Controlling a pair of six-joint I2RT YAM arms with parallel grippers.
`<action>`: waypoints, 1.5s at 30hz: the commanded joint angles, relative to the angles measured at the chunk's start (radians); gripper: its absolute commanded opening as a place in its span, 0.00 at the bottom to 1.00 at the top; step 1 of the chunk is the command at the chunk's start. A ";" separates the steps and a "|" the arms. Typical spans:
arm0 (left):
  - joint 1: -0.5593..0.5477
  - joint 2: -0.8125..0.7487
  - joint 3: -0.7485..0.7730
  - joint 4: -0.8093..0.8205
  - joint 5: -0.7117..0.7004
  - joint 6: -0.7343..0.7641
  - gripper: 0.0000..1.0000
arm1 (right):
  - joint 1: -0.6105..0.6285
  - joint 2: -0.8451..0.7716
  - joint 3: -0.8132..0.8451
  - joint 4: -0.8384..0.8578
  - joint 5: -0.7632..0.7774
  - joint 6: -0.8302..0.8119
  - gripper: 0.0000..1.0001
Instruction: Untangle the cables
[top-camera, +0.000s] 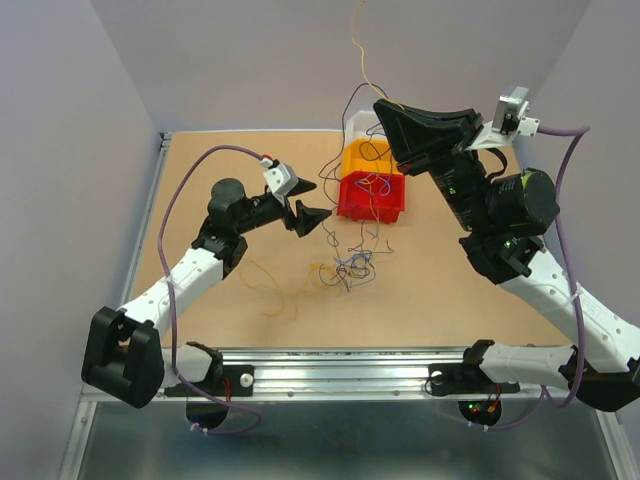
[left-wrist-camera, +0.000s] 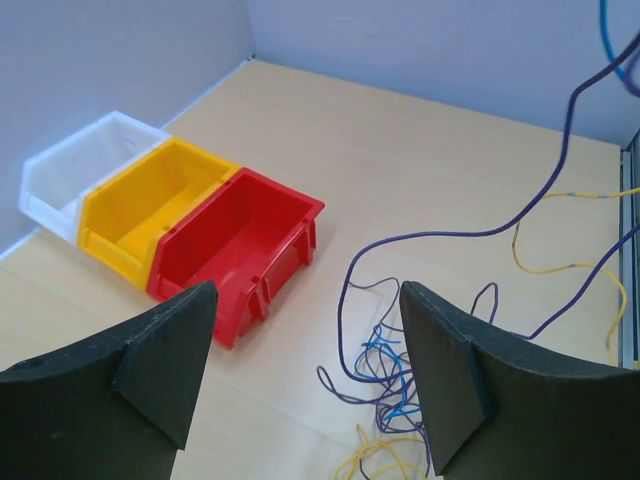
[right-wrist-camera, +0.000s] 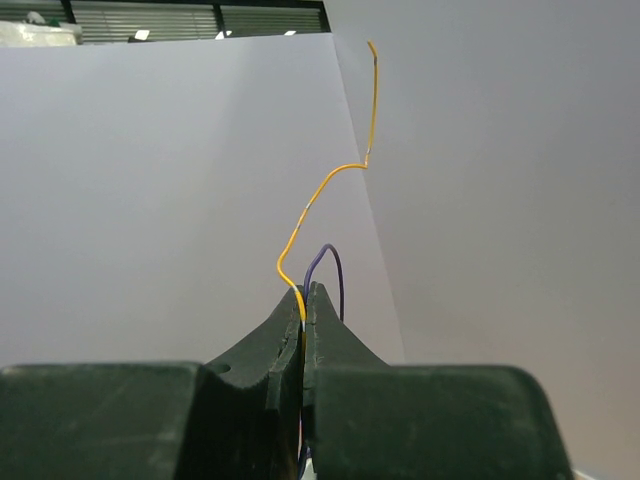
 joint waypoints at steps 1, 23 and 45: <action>0.002 -0.019 -0.011 0.076 0.056 -0.013 0.85 | 0.000 -0.004 0.008 0.044 -0.012 0.008 0.01; -0.103 0.098 0.044 -0.020 0.096 0.128 0.78 | 0.002 0.027 0.048 0.037 -0.056 0.039 0.01; 0.164 0.024 0.093 -0.148 -0.242 0.039 0.00 | 0.002 -0.479 -0.444 -0.085 0.548 -0.069 0.00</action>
